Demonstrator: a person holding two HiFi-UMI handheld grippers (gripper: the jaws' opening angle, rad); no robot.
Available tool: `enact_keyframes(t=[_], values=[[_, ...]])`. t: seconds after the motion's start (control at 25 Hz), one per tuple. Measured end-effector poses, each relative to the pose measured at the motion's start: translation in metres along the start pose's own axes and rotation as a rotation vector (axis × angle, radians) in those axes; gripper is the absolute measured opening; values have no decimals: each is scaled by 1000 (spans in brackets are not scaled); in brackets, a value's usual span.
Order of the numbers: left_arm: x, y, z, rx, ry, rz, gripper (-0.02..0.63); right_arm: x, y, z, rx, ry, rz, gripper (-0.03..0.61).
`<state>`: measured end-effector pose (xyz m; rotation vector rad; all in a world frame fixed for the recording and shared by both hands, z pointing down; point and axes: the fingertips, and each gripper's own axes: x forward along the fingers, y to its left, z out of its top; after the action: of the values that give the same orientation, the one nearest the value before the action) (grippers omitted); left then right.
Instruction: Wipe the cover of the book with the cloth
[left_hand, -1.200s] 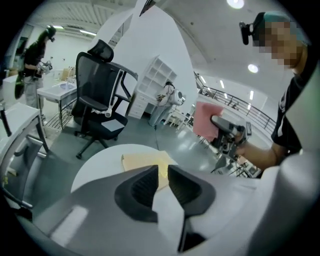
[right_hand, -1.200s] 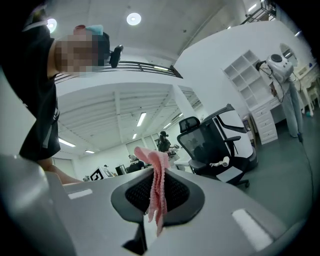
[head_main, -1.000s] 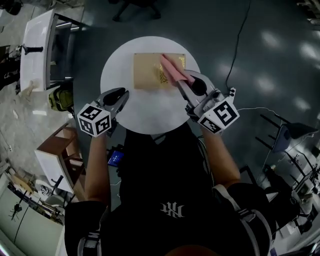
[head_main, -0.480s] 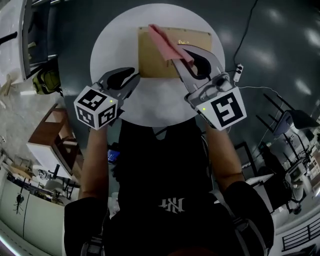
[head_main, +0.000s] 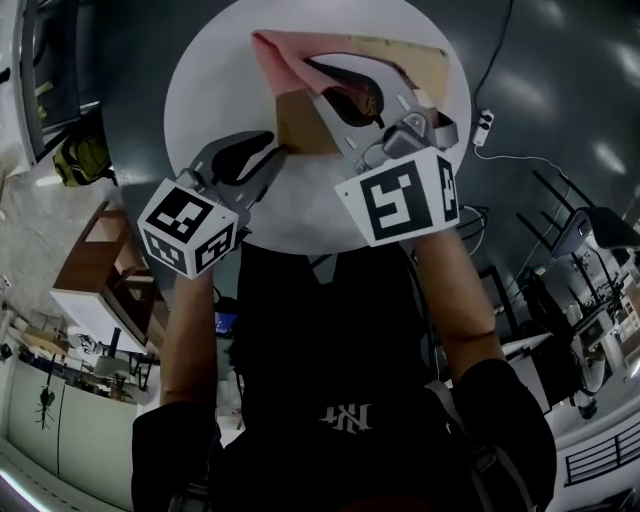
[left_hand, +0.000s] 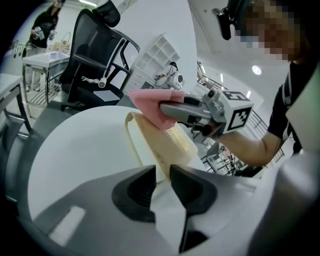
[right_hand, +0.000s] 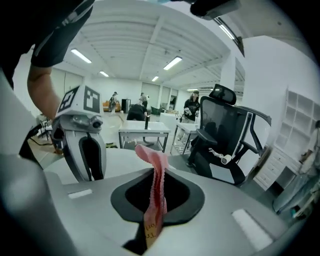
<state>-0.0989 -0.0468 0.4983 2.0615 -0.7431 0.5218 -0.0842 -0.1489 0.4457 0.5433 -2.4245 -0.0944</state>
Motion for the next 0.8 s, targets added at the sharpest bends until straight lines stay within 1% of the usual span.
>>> enact_keyframes(t=[0.08,0.28,0.48,0.8], values=[[1,1,0,-1,11,-3,87,10,6,-2,-36,24,17,15],[1,0,0,-13,11,-13,81,25,16,-11,-70,97,43,15],[4,-1,-1,-12,18,-8,81,31,17,-22,-58,143,56,14],[4,0,-1,-9,12,20,81,29,15,-29,-49,159,61,14]])
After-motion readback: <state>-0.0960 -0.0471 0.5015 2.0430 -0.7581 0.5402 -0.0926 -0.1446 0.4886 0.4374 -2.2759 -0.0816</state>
